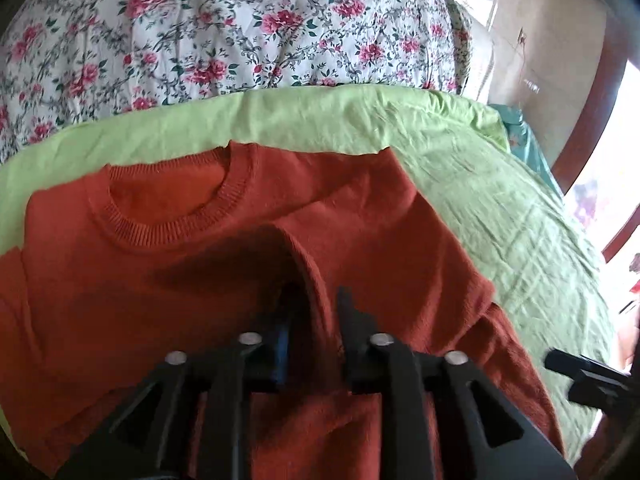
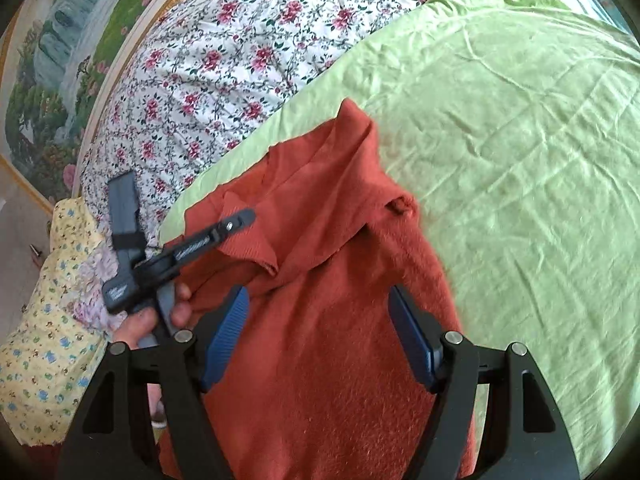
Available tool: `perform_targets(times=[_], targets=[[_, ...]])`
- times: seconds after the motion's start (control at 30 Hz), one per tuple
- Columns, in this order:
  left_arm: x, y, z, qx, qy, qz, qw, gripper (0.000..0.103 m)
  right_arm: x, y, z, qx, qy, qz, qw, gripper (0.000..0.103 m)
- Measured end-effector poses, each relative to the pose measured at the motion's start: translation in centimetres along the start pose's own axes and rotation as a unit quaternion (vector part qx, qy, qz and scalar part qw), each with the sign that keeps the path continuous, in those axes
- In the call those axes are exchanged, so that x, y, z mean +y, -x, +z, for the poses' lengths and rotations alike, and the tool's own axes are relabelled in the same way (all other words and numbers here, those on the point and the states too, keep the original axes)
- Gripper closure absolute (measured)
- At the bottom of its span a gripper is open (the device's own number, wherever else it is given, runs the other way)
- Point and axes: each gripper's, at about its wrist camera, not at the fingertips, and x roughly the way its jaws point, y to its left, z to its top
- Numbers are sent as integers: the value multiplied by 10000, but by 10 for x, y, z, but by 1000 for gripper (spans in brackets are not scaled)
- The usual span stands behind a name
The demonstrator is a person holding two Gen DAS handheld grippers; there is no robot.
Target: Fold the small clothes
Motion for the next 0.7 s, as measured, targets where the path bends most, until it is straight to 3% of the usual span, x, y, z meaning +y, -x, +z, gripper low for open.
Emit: perform_targets(times=[0.1,0.2,0.3,0.33,0.4,0.53,0.67,0.7], targets=[[13,31,-11,-120,28,200,9997,51,5,-7,2,65,83,32,9999,28],[40,69,-35,-263,258,348,9987,47,18,-20,4,199,359,53,9991,19],[78,99,-64,-331,522,1043,9926,40,40,-40,5,375,878,21,9954,18],[95,106,-75,-318,663,1463,9865,39,51,-49,6,411,1177,-32,9922,18],[123,111,-89,-238,903,2046,9744,39,65,-62,6,394,1604,-141,9862,18],[160,100,-104,113,1112,2473,9625,39,84,-99,12,343,2355,-743,9684,18],[177,92,-118,102,1342,2669,9543,39,74,-131,27,582,2027,-581,9758,19],[180,92,-121,54,1422,2635,9541,39,70,-137,29,666,1914,-468,9781,31]])
